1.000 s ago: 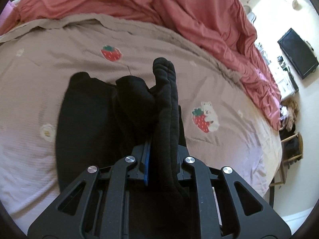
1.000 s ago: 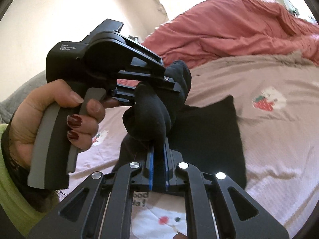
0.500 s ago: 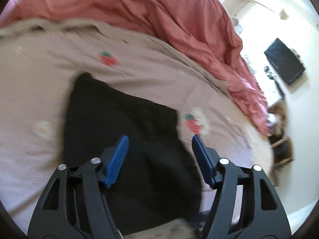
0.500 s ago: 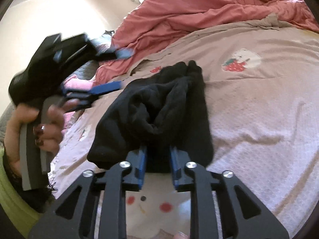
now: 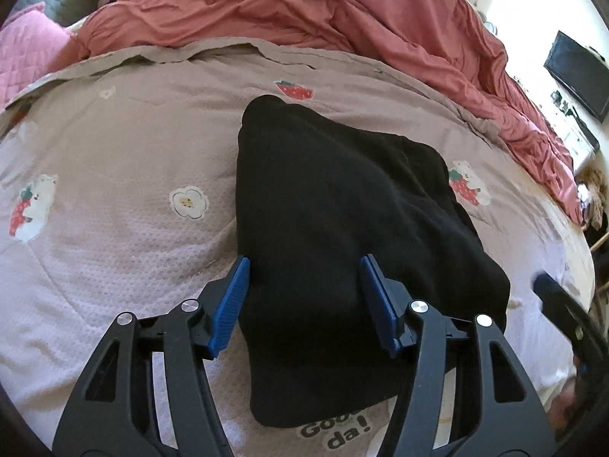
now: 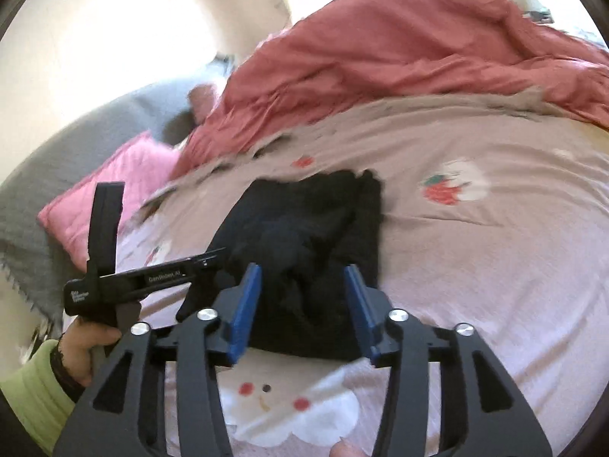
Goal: Fold small clothes
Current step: 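Pinch the folded shirt's edge with the right tool, adjust it, release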
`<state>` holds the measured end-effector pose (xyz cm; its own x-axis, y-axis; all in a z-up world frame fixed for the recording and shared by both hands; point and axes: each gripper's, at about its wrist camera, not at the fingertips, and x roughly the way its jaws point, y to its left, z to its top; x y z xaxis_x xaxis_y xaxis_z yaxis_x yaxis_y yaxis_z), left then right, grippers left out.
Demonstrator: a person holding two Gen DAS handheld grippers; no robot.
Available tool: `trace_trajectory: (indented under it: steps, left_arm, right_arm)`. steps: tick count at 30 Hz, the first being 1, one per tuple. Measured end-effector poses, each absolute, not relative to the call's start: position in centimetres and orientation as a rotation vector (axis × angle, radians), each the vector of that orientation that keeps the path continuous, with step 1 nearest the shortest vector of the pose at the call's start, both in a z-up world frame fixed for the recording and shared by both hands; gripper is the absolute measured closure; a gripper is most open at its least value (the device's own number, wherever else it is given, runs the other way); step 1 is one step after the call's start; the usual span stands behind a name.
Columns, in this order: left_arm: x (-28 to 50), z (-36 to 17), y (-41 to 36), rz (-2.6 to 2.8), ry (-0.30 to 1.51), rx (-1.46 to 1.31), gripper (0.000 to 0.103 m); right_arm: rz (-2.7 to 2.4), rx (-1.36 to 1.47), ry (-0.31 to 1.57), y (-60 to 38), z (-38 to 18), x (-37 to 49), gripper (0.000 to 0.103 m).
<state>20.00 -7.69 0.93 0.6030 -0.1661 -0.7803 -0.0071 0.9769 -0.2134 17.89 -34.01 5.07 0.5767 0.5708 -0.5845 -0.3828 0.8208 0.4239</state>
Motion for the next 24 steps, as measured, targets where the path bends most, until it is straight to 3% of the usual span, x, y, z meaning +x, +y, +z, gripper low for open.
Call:
trace_trajectory:
  steps: [5, 12, 14, 19, 24]
  left_arm:
    - [19.6, 0.9, -7.6, -0.113, 0.918, -0.204, 0.052]
    - [19.1, 1.0, -7.5, -0.135, 0.901, -0.197, 0.052]
    - [19.0, 0.9, -7.4, -0.137, 0.898, -0.197, 0.052]
    - [18.9, 1.0, -7.5, -0.141, 0.895, -0.195, 0.051]
    - [18.9, 1.5, -7.7, -0.154, 0.889, -0.191, 0.051]
  right_arm:
    - [0.58, 0.377, 0.932, -33.0, 3.0, 23.2, 0.056]
    - [0.592, 0.361, 1.014, -30.7, 1.0, 26.4, 0.056]
    - [0.583, 0.357, 1.026, -30.2, 0.5, 27.0, 0.059]
    - [0.578, 0.331, 0.988, -30.2, 1.0, 26.7, 0.083]
    - [0.57, 0.266, 0.906, -30.3, 2.8, 25.9, 0.087]
